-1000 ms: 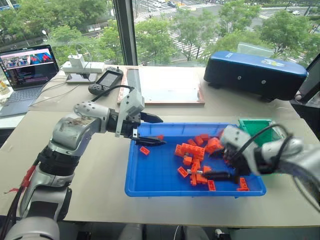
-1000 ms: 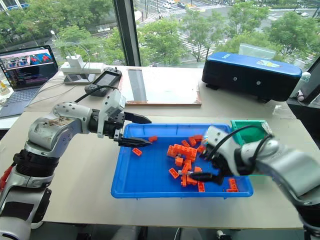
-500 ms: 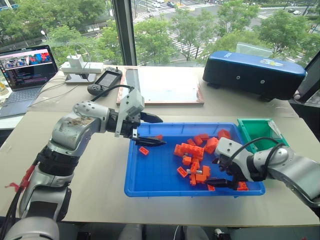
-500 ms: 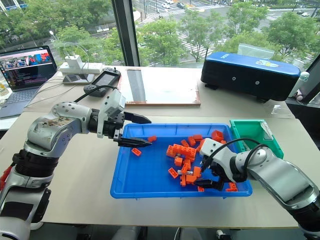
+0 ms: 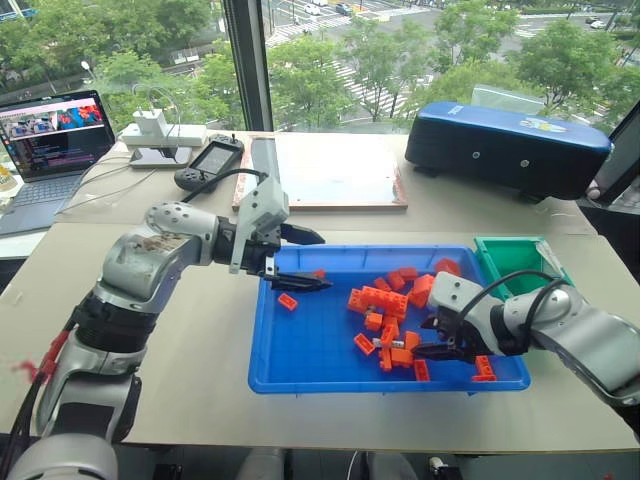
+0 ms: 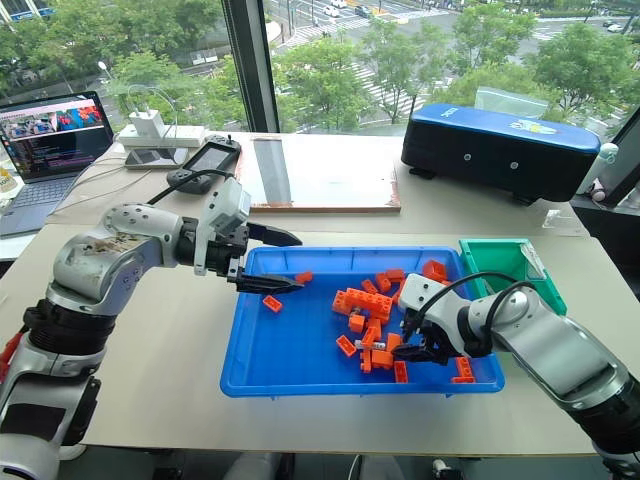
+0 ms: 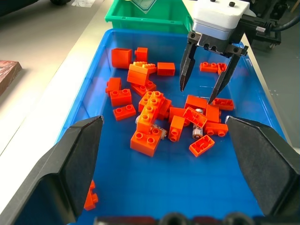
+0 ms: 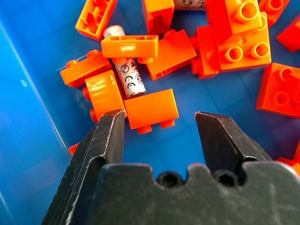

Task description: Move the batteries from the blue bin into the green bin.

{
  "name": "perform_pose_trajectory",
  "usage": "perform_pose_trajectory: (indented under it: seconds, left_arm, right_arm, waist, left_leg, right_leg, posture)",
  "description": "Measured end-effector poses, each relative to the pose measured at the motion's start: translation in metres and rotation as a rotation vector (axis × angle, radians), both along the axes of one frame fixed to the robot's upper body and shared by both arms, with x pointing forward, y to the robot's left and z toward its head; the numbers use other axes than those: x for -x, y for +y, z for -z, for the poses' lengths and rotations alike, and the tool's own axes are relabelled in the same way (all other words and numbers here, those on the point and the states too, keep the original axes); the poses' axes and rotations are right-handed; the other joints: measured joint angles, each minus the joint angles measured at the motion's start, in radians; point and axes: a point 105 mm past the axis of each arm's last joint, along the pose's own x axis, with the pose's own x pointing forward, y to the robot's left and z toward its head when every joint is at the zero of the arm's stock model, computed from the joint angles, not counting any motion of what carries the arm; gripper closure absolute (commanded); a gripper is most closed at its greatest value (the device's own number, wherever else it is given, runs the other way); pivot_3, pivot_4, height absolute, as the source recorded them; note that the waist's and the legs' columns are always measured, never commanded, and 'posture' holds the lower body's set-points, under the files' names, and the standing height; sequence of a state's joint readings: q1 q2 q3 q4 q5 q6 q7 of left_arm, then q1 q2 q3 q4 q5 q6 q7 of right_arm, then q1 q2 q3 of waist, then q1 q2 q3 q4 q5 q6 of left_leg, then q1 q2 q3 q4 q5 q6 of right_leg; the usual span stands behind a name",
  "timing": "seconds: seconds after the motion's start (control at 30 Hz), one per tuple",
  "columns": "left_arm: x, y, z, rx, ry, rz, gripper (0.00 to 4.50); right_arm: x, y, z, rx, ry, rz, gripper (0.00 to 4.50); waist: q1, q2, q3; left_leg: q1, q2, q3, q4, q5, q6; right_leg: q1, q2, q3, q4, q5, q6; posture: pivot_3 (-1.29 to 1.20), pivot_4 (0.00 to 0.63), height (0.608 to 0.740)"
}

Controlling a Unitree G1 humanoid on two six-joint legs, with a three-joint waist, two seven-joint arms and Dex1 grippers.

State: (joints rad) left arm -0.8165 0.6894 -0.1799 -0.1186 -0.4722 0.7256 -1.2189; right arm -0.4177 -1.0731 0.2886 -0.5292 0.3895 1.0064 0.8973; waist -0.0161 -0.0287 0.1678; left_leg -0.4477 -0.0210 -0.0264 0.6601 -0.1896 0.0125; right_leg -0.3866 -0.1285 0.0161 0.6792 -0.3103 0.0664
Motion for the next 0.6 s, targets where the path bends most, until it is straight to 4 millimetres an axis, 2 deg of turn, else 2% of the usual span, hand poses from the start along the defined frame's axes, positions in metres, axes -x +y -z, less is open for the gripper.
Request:
perform_pose_trajectory:
  seconds: [0.6]
  left_arm:
    - [-0.0004,0.0000,-0.0001,0.001,-0.001,-0.005,0.00]
  right_arm:
    - [-0.0034,0.0087,0.0022,-0.021,-0.016,-0.052,1.72]
  waist:
    - [0.000,0.000,0.000]
  left_leg:
    - [0.000,0.000,0.000,0.000,0.000,0.000]
  right_leg:
    - [0.000,0.000,0.000,0.000,0.000,0.000]
  posture:
    - [0.00,0.150,0.732]
